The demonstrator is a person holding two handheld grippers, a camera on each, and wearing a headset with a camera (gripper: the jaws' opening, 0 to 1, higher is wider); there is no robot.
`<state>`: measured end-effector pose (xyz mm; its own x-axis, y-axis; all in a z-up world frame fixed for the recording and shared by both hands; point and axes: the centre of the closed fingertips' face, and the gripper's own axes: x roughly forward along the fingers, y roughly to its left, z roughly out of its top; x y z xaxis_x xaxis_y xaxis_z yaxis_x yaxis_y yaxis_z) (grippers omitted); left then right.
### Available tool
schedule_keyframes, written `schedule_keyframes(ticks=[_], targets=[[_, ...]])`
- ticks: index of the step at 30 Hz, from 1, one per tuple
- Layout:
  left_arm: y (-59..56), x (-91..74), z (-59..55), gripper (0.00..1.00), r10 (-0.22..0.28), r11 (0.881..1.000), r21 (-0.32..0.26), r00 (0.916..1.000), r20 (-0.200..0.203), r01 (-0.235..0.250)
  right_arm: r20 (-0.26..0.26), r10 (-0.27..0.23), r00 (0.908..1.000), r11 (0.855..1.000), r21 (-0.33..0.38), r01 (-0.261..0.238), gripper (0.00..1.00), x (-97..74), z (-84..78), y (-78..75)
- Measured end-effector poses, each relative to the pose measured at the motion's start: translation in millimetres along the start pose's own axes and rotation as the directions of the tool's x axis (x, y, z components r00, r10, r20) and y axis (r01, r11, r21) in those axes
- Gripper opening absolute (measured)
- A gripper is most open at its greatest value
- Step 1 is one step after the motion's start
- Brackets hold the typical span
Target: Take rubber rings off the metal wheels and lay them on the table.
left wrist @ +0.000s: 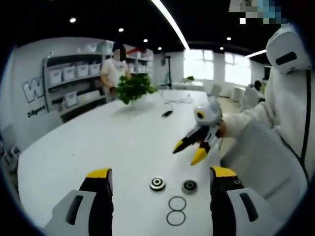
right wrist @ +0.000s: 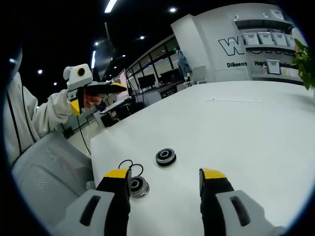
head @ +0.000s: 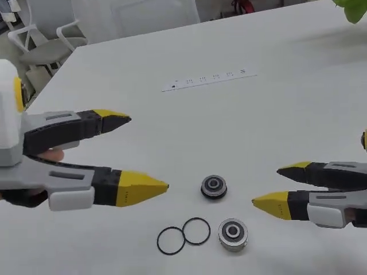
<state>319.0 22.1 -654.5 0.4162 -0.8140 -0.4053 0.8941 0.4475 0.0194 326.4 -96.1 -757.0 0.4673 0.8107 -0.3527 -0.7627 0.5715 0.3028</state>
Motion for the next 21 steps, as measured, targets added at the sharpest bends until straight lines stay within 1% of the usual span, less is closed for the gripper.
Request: schedule_keyframes(ticks=[4, 5, 7, 11, 14, 16, 19, 21], targets=[[-0.1, 13.6, -2.0, 0.79, -0.016, 1.000, 0.008, 0.9999, -0.001, 0.016, -0.002, 0.009, 1.0000, 1.000, -0.002, -0.009, 0.52, 4.9, 1.0, -0.4], [-0.3, 18.2, -4.2, 0.78, -0.023, 1.000, 0.017, 0.9997, -0.006, 0.023, -0.005, 0.013, 0.9999, 1.000, -0.002, -0.013, 0.52, 6.9, 0.9, -0.5], [-2.7, 25.2, -7.6, 0.77, -0.045, 0.999, 0.011, 0.9988, -0.017, 0.045, -0.010, 0.017, 0.9998, 1.000, -0.006, -0.017, 0.51, 10.0, 0.2, -0.8], [-6.2, 36.6, -7.0, 0.75, -0.069, 0.998, 0.010, 0.9976, -0.001, 0.069, -0.021, 0.026, 0.9994, 1.000, -0.012, -0.026, 0.51, 14.5, -2.1, -0.2], [-8.5, 46.1, -9.9, 0.72, -0.086, 0.996, 0.011, 0.9962, -0.006, 0.087, -0.032, 0.034, 0.9989, 0.999, -0.016, -0.034, 0.50, 17.6, -4.6, 0.1], [-8.5, 51.9, -13.4, 0.71, -0.090, 0.996, 0.015, 0.9959, -0.014, 0.090, -0.035, 0.038, 0.9987, 0.999, -0.015, -0.038, 0.50, 19.3, -5.3, -0.3], [-7.3, 59.1, -17.5, 0.72, -0.094, 0.995, 0.006, 0.9954, -0.016, 0.095, -0.035, 0.043, 0.9985, 0.999, -0.013, -0.043, 0.49, 21.8, -4.9, -0.9], [-5.8, 63.4, -20.2, 0.68, -0.092, 0.996, 0.009, 0.9956, -0.016, 0.092, -0.034, 0.046, 0.9983, 0.999, -0.013, -0.047, 0.49, 23.1, -4.4, -1.0]])
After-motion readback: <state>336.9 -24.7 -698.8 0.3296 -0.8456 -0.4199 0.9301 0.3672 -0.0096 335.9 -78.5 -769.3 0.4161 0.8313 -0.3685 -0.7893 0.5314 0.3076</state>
